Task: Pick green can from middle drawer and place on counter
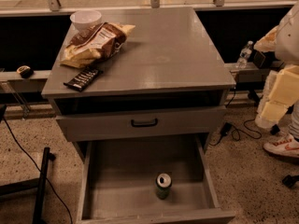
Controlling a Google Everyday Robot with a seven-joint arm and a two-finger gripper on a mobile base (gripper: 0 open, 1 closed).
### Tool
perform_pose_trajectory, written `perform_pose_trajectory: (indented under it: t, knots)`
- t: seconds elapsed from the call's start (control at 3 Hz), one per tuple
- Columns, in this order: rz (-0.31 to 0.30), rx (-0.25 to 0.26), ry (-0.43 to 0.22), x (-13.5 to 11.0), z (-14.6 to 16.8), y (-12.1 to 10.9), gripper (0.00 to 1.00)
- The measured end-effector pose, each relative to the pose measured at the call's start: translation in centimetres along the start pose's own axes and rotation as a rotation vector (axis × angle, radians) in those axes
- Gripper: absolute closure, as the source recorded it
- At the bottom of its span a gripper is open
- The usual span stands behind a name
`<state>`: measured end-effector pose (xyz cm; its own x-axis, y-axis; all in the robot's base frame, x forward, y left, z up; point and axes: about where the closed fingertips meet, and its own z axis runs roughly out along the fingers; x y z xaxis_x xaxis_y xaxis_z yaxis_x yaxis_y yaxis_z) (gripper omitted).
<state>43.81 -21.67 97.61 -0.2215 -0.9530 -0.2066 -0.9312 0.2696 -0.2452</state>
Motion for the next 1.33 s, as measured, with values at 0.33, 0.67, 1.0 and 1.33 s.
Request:
perform_pose_trajectory:
  t: [0.33, 0.67, 1.0, 1.33]
  knots:
    - [0.0, 0.0, 0.0, 0.0, 0.0, 0.0, 0.0]
    - [0.051, -0.026, -0.095, 0.8, 2.7, 0.1, 0.0]
    - [0.143, -0.113, -0.262, 2.8, 10.3, 2.6, 0.0]
    - [0.219, -0.17, -0.411, 4.5, 18.4, 6.8, 0.0]
